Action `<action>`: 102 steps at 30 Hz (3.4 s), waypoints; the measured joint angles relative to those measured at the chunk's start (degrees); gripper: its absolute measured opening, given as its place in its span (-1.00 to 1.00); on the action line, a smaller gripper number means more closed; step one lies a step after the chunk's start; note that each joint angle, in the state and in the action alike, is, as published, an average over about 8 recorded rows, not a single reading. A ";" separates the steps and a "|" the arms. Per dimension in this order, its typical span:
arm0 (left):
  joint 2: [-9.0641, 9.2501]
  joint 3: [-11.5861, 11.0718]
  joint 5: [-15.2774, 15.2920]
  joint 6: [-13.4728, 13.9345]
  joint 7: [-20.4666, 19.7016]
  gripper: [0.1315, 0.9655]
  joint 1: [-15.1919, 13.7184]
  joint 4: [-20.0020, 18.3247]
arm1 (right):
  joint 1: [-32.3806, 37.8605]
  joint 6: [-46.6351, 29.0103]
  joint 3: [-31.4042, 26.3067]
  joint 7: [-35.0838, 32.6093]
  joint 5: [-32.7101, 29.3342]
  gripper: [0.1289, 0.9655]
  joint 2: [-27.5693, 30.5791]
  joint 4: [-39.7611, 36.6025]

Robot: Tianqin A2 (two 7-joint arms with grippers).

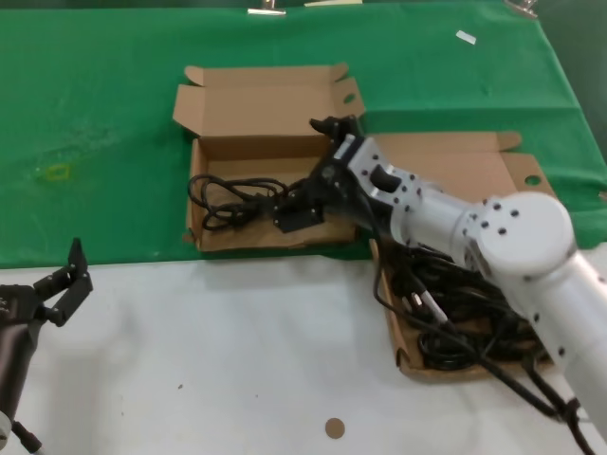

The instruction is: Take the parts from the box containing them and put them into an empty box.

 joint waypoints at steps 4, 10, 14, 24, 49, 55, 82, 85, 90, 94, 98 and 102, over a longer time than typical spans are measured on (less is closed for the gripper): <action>0.00 0.00 0.00 0.00 -0.01 0.32 0.00 0.00 | -3.93 2.65 1.79 0.17 1.83 0.95 0.46 3.18; 0.00 0.00 0.00 0.00 -0.02 0.62 0.00 0.00 | -9.82 6.62 4.46 0.42 4.57 1.00 1.14 7.95; 0.00 0.00 0.00 0.00 -0.02 0.74 0.00 0.00 | -13.72 9.25 6.23 0.59 6.39 1.00 1.59 11.11; 0.00 0.00 0.00 0.00 -0.02 0.94 0.00 0.00 | -23.54 15.87 10.69 1.02 10.97 1.00 2.72 19.06; 0.00 0.00 -0.01 0.00 0.00 1.00 0.00 0.00 | -39.40 26.57 17.90 1.70 18.36 1.00 4.56 31.89; 0.00 0.00 -0.01 0.00 0.01 1.00 0.00 0.00 | -39.41 26.58 17.90 1.70 18.36 1.00 4.56 31.89; 0.00 0.00 -0.01 0.00 -0.01 1.00 0.00 0.00 | -39.41 26.58 17.90 1.70 18.36 1.00 4.56 31.89; 0.00 0.00 -0.01 0.00 -0.01 1.00 0.00 0.00 | -39.41 26.58 17.90 1.70 18.36 1.00 4.56 31.89; 0.00 0.00 -0.01 0.00 -0.01 1.00 0.00 0.00 | -39.41 26.58 17.90 1.70 18.36 1.00 4.56 31.89; 0.00 0.00 -0.01 0.00 -0.01 1.00 0.00 0.00 | -39.41 26.58 17.90 1.70 18.36 1.00 4.56 31.89; 0.00 0.00 -0.01 0.00 -0.01 1.00 0.00 0.00 | -39.41 26.58 17.90 1.70 18.36 1.00 4.56 31.89; 0.00 0.00 -0.01 0.00 -0.01 1.00 0.00 0.00 | -39.41 26.58 17.90 1.70 18.36 1.00 4.56 31.89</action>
